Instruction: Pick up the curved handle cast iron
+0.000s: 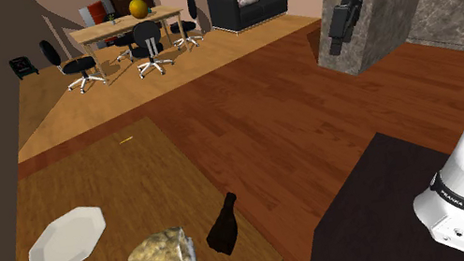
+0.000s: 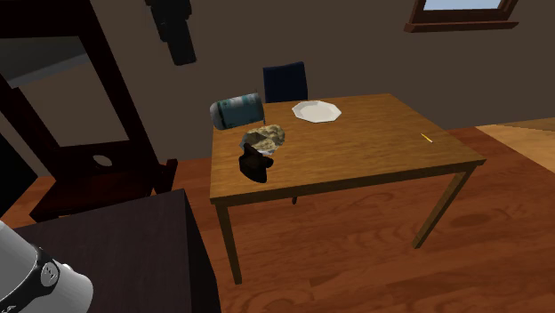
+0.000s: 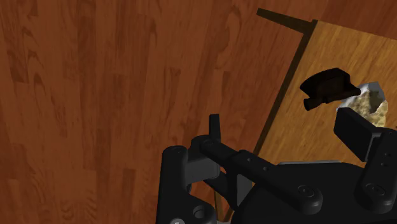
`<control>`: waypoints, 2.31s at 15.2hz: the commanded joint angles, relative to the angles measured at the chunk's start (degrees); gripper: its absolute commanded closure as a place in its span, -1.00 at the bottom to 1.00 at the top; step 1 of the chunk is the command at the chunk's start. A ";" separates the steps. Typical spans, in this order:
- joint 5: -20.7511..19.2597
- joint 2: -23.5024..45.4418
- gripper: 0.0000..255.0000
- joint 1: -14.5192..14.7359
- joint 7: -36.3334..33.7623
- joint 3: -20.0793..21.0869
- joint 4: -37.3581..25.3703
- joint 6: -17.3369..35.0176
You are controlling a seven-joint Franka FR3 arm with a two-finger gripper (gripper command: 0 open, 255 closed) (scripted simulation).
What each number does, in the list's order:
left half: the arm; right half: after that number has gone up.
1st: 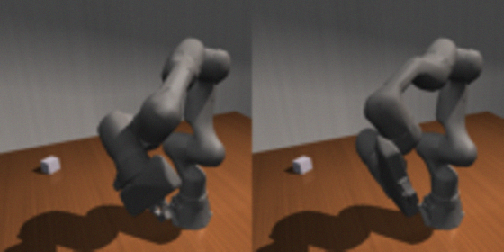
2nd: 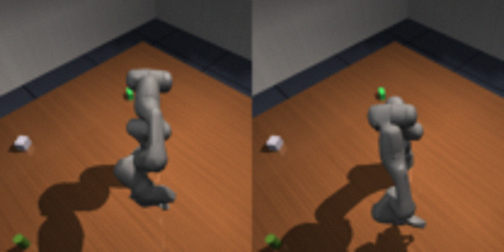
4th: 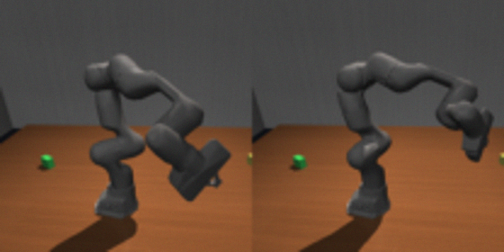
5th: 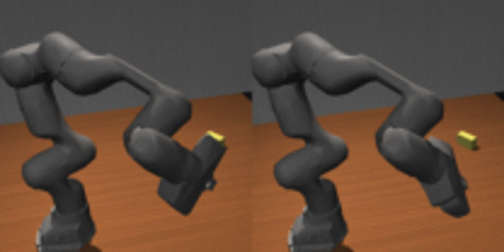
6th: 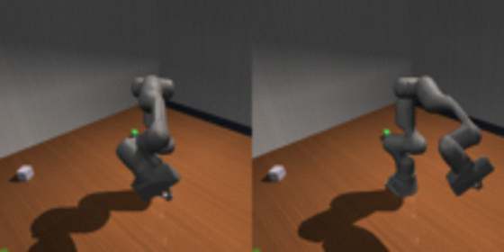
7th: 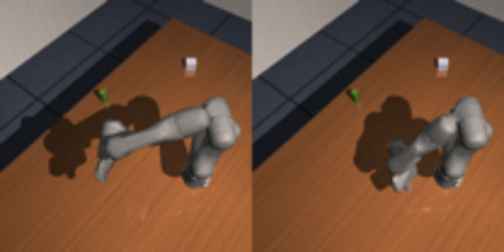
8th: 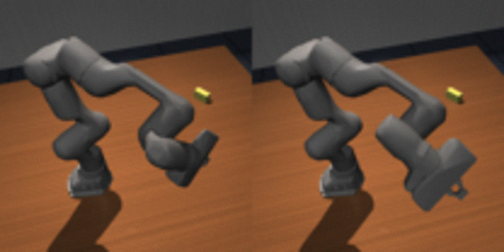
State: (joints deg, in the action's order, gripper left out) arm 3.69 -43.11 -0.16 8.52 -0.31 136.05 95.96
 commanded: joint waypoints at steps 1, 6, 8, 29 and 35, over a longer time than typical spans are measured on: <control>0.00 0.00 -1.00 0.00 0.00 0.00 0.00 0.00; 3.32 -0.19 -1.00 0.19 -10.92 7.01 6.49 6.77; 4.68 0.64 -1.00 0.35 -15.33 9.95 8.38 9.68; -7.43 41.30 -1.00 -8.84 -73.53 42.85 2.31 40.60; -26.44 60.50 -1.00 -3.32 -96.66 39.08 -8.22 41.32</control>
State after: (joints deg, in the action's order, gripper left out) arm -19.35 13.69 -5.21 -83.87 40.04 130.38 137.57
